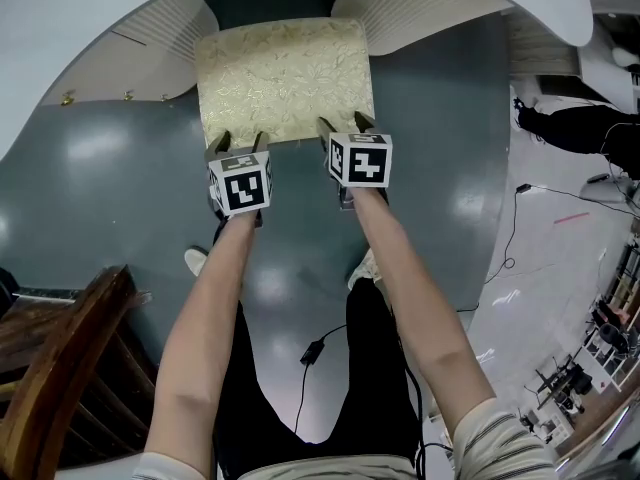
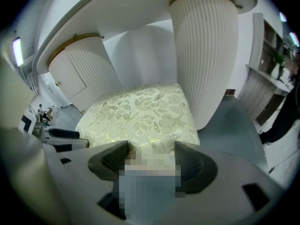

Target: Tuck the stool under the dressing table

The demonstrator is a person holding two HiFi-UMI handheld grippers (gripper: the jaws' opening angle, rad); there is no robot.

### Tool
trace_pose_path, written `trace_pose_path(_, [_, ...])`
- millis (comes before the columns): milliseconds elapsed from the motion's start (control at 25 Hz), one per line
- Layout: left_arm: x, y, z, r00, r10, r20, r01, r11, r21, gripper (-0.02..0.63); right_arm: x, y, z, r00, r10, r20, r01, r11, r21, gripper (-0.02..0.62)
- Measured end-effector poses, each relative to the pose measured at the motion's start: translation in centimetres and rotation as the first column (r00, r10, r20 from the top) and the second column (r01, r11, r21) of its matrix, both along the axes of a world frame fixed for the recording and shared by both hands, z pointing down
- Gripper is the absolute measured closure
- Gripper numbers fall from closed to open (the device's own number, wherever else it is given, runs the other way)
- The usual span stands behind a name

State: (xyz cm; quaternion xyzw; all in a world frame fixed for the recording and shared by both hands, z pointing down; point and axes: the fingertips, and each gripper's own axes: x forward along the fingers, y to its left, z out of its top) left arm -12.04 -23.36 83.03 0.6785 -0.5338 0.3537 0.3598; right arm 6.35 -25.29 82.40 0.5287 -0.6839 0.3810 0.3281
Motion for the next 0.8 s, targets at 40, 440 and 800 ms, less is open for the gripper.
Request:
trace_pose_path(40, [0.0, -0.2, 0.0, 1.000, -0.003, 0.000, 0.003, 1.000, -0.002, 0.344, 0.1, -0.3, 0.0, 1.000, -0.001, -0.004, 0.001, 1.000, -0.001, 0.285])
trace_pose_path(440, [0.3, -3.1, -0.1, 1.000, 0.005, 0.005, -0.005, 1.000, -0.001, 0.344, 0.2, -3.1, -0.2, 1.000, -0.008, -0.001, 0.008, 1.000, 0.004, 0.285])
trace_pose_path(800, [0.2, -5.2, -0.2, 1.000, 0.008, 0.007, -0.008, 1.000, -0.002, 0.344, 0.1, -5.4, -0.4, 1.000, -0.018, -0.001, 0.018, 1.000, 0.004, 0.285])
